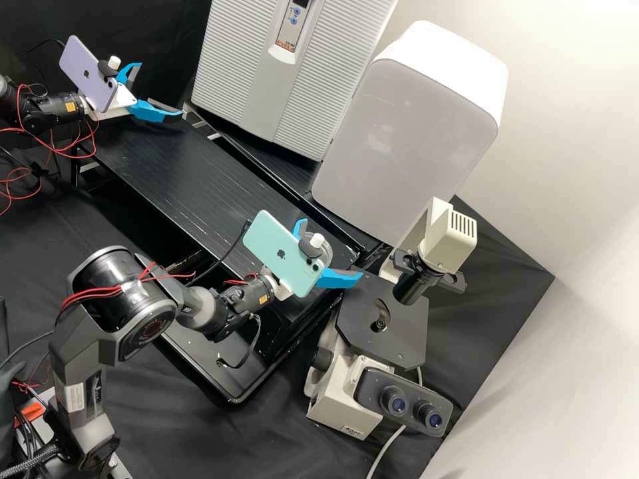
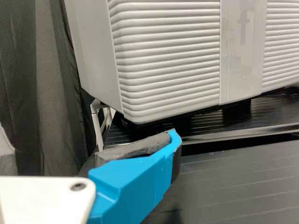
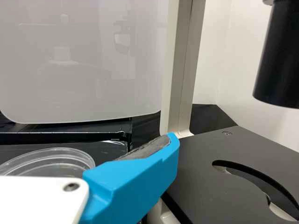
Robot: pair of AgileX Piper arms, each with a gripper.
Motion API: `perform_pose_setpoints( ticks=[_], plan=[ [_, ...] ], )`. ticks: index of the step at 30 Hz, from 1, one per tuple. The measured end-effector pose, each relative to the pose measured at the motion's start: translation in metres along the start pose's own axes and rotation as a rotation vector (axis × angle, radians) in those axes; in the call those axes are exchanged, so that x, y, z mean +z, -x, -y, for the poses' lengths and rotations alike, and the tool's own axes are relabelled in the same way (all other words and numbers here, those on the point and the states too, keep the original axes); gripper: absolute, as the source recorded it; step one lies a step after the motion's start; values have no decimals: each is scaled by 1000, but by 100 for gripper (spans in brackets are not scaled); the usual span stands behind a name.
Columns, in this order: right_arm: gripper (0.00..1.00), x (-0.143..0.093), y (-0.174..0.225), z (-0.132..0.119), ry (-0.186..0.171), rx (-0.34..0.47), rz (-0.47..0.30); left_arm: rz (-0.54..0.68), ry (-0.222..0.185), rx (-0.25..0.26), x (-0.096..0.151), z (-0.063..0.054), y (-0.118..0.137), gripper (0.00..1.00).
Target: Place the petri dish on the microscope
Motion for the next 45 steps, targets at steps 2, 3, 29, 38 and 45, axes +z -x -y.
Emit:
perform_pose_setpoints(
  ticks=[2,3,29,38,45],
  plan=[
    [100,0,0,0,0,0,0,0,0,0,0,0,0,100],
    [100,0,0,0,0,0,0,0,0,0,0,0,0,100],
    [100,-19,59,17,-15,-2,-177,0,0,0,0,0,0,100],
    [100,-5,64,39,-25,-75,-116,0,0,0,0,0,0,100],
    [100,0,73,43,-22,-94,-92,0,0,0,0,0,0,100]
  ],
)
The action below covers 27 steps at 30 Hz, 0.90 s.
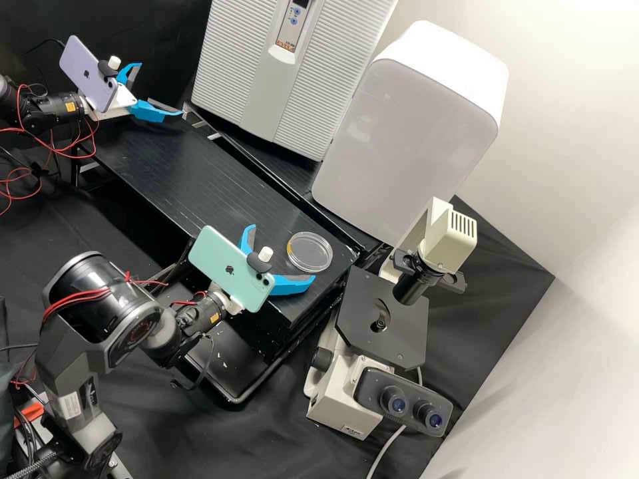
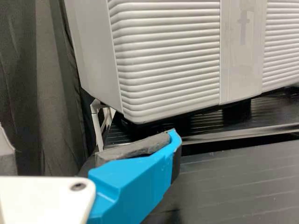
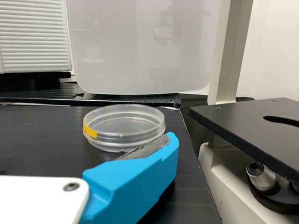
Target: Place the petri dish on the microscope
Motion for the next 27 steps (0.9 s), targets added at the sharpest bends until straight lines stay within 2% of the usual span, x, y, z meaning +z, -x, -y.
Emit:
perform_pose_setpoints(
  ticks=[9,17,27],
  plan=[
    [100,-4,3,0,15,13,-9,0,0,0,0,0,0,100],
    [100,-2,-9,12,39,-27,1,0,0,0,0,0,0,100],
    [100,1,-20,15,38,-23,8,0,0,0,0,0,0,100]
  ],
)
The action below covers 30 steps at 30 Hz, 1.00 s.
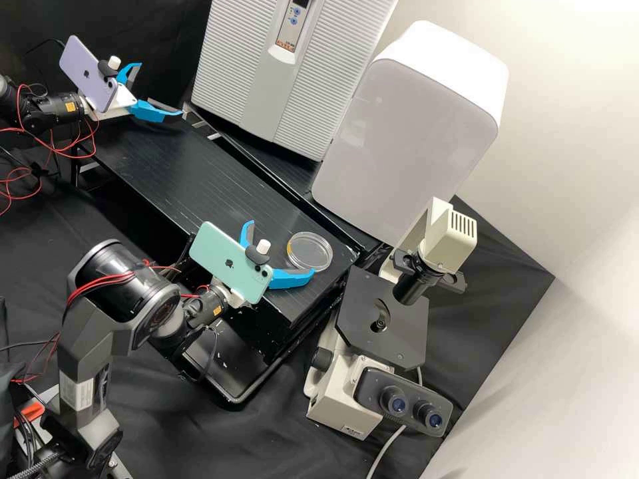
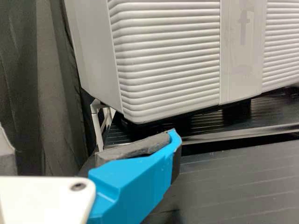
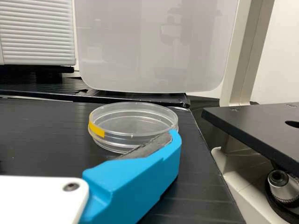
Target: Place the petri dish on the microscope
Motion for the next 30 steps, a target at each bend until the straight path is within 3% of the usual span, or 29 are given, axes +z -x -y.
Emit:
perform_pose_setpoints(
  ticks=[16,30],
  plan=[
    [100,17,-1,-15,-20,41,62,0,0,0,0,0,0,100],
    [100,4,-17,-8,-23,-3,33,0,0,0,0,0,0,100]
  ],
)
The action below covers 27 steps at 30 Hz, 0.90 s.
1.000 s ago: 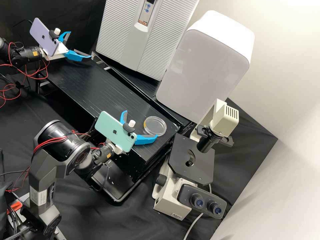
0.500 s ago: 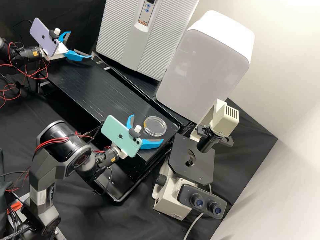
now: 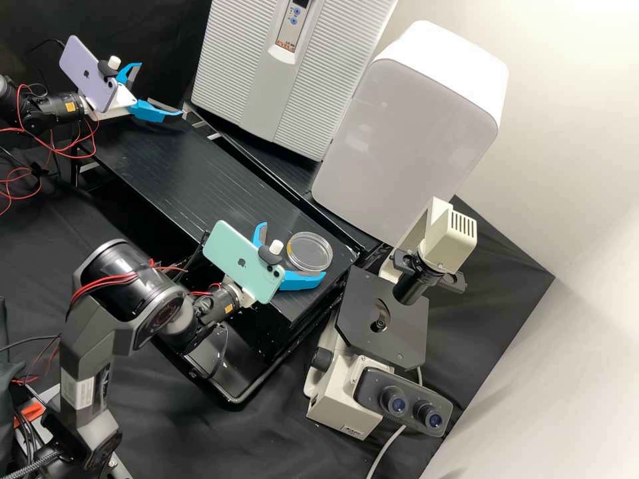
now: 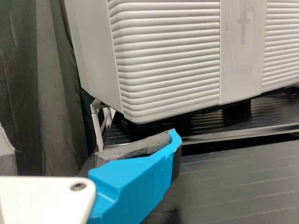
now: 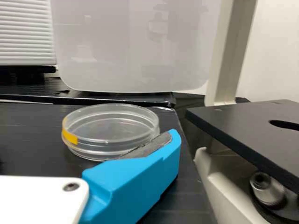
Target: Place the petri dish on the microscope
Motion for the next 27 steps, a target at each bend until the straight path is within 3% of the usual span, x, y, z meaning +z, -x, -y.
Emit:
perform_pose_setpoints(
  ticks=[27],
  plan=[
    [100,10,-11,0,12,-4,19,0,0,0,0,0,0,100]
  ],
)
